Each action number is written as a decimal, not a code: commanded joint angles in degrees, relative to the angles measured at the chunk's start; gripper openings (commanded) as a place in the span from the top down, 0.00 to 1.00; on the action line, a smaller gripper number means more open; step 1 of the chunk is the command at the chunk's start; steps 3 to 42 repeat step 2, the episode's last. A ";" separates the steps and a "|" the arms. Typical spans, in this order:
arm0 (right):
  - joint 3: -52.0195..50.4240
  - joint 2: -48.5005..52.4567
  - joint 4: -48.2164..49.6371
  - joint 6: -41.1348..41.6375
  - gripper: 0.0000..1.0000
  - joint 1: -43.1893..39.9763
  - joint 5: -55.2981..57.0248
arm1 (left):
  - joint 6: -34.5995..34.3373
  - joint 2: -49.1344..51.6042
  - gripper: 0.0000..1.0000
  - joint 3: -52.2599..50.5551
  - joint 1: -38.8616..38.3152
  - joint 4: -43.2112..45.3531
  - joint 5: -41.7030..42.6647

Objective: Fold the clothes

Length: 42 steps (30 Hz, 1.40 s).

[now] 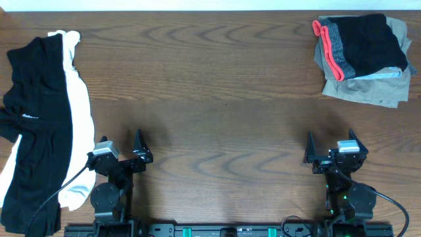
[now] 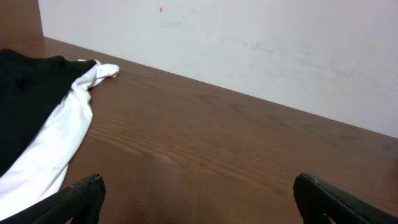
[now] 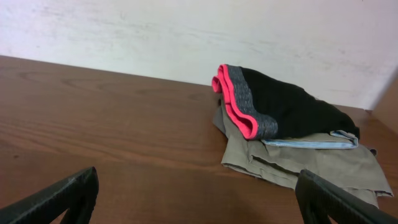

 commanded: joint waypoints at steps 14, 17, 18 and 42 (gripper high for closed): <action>-0.26 -0.37 -0.09 0.66 0.01 -0.72 0.31 | 0.57 -0.35 0.02 -0.94 -0.28 -2.36 -0.74; -0.26 -0.37 -0.09 0.66 0.01 -0.72 0.31 | 0.57 -0.35 0.02 -0.94 -0.28 -2.36 -0.74; -0.26 -0.37 -0.09 0.66 0.01 -0.72 0.31 | 0.57 -0.35 0.02 -0.94 -0.28 -2.36 -0.74; -0.26 -0.37 -0.09 0.66 0.01 -0.72 0.31 | 0.57 -0.35 0.02 -0.94 -0.28 -2.36 -0.74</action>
